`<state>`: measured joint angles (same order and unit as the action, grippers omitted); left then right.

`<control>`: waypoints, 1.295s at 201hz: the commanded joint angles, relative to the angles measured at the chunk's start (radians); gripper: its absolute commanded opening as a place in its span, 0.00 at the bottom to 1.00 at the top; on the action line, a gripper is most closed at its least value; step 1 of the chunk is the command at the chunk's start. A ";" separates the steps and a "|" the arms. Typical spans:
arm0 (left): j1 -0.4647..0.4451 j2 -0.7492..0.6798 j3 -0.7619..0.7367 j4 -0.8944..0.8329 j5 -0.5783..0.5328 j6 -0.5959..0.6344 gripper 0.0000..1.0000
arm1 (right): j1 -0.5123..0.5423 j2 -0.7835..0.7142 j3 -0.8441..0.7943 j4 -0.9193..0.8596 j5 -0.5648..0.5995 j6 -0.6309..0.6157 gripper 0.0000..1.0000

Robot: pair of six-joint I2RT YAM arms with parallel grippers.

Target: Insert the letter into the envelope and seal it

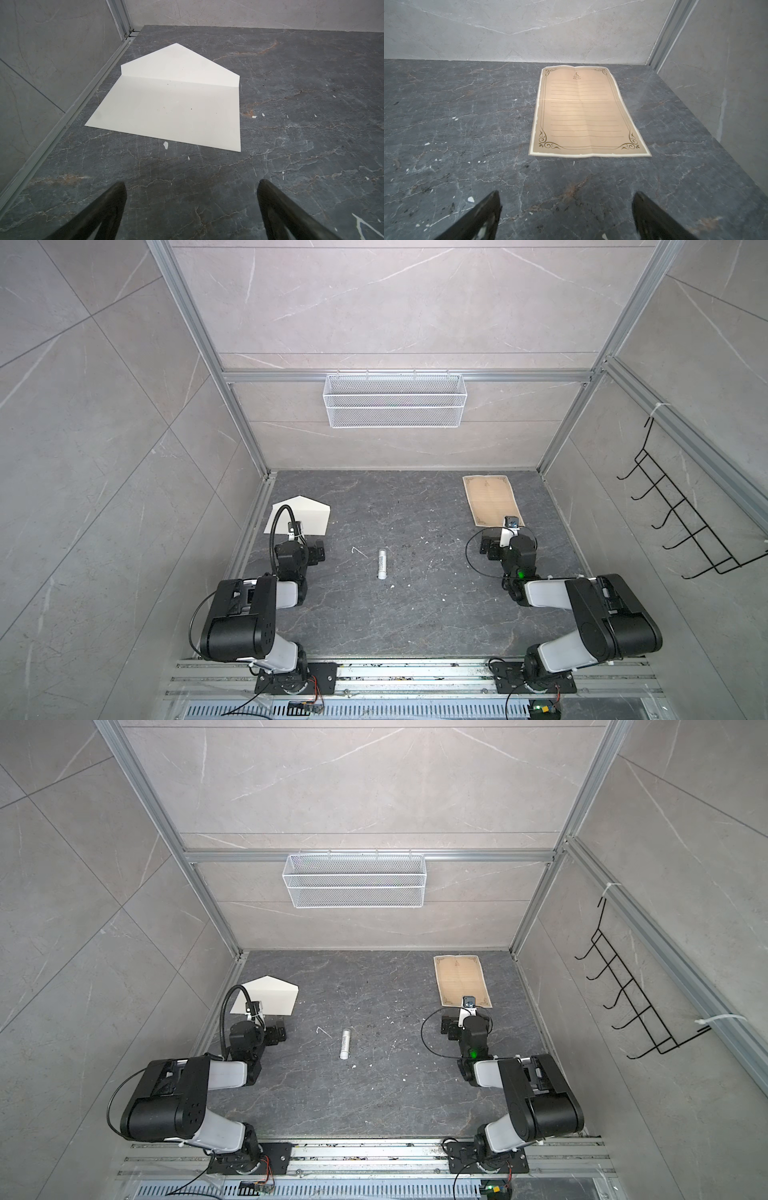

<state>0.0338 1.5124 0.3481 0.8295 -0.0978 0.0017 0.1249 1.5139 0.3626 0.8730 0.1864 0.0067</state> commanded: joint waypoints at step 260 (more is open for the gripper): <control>-0.082 -0.595 0.367 -1.049 0.525 -0.534 0.95 | 0.002 -0.551 0.383 -0.994 -0.295 0.402 0.99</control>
<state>-0.0067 0.9123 0.6884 -0.2092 0.2966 -0.5869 0.1249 0.9463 0.7147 -0.0940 -0.0948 0.2775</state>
